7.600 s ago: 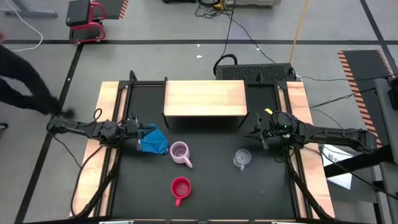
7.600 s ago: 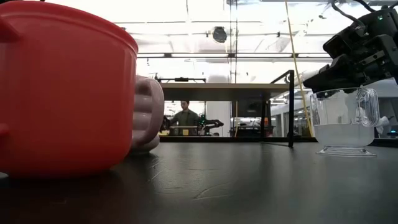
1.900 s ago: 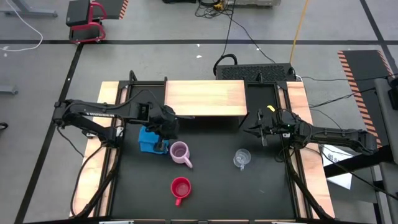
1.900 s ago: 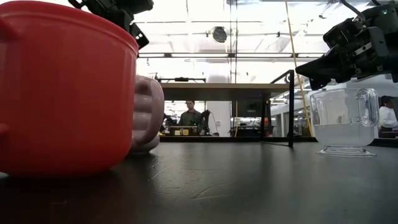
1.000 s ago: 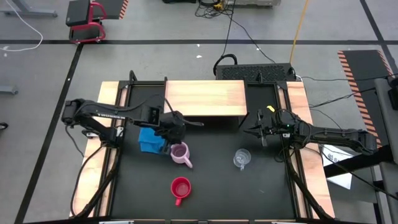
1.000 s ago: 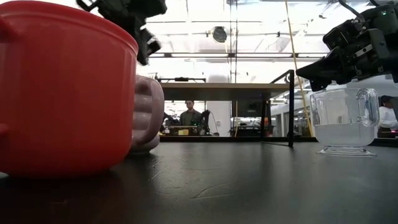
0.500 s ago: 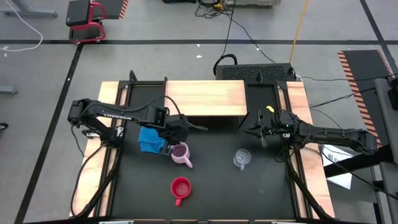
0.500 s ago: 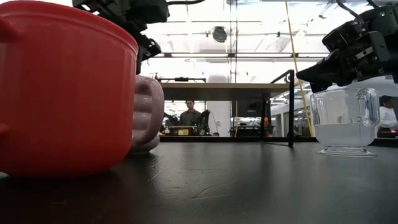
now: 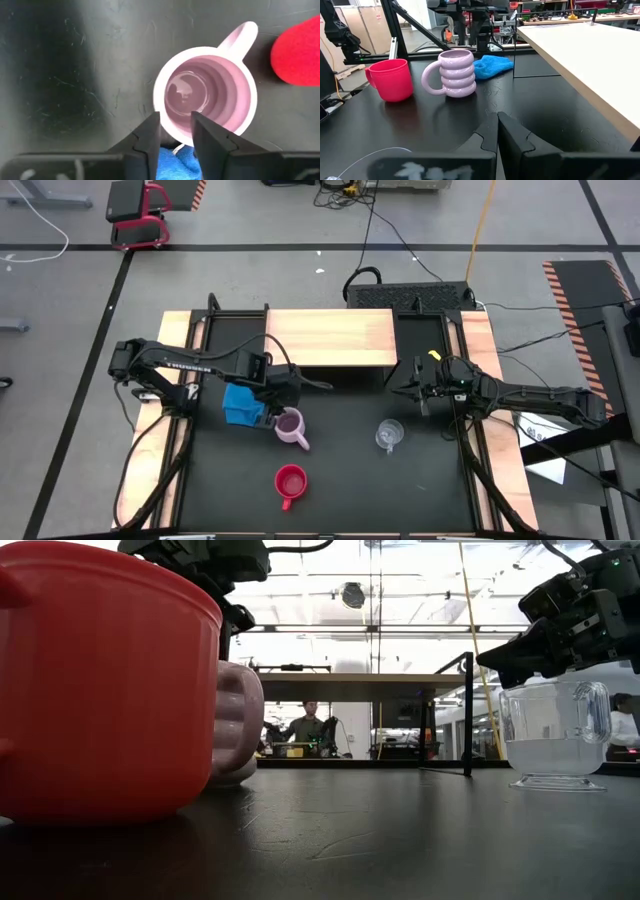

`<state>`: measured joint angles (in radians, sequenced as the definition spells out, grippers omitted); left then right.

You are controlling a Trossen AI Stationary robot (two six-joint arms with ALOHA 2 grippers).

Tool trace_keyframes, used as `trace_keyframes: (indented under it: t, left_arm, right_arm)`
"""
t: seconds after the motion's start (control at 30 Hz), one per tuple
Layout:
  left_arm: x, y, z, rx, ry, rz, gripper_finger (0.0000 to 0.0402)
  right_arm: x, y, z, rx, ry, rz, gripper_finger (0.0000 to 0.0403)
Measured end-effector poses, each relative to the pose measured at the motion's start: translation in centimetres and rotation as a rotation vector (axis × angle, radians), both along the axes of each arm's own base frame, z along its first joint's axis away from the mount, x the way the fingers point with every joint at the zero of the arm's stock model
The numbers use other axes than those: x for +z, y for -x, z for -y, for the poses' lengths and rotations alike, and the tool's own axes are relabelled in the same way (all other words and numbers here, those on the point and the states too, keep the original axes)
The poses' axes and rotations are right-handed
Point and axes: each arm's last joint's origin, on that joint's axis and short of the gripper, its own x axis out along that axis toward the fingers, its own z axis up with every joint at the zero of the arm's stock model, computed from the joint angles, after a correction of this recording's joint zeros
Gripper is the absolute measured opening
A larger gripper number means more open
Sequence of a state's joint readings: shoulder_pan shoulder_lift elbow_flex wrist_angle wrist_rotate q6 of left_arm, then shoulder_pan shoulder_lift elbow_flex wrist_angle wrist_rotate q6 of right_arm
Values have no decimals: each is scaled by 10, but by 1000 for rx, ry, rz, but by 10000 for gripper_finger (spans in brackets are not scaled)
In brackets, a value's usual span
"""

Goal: Stack small to large cups/mugs on shelf
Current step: Put the violet mug on the shelf

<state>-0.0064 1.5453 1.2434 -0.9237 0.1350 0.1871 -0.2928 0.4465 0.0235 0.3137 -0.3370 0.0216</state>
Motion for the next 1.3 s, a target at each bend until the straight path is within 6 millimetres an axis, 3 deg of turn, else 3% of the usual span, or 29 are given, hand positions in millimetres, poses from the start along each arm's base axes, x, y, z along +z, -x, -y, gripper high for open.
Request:
trace_keyframes:
  t: [0.37,0.63,0.97,1.3]
  left_arm:
    - [1,-1,-6,22,48,8,160]
    - [1,-3,-6,20,50,26,161]
    - [-18,-13,-3,3,82,-31,161]
    - [-19,-14,-3,-6,74,-31,161]
  right_arm:
    - [0,0,0,0,0,-1,0]
    - [0,0,0,0,-1,-2,0]
    - [-1,0,0,1,-2,-8,0]
    - [-2,0,0,1,-1,-15,0]
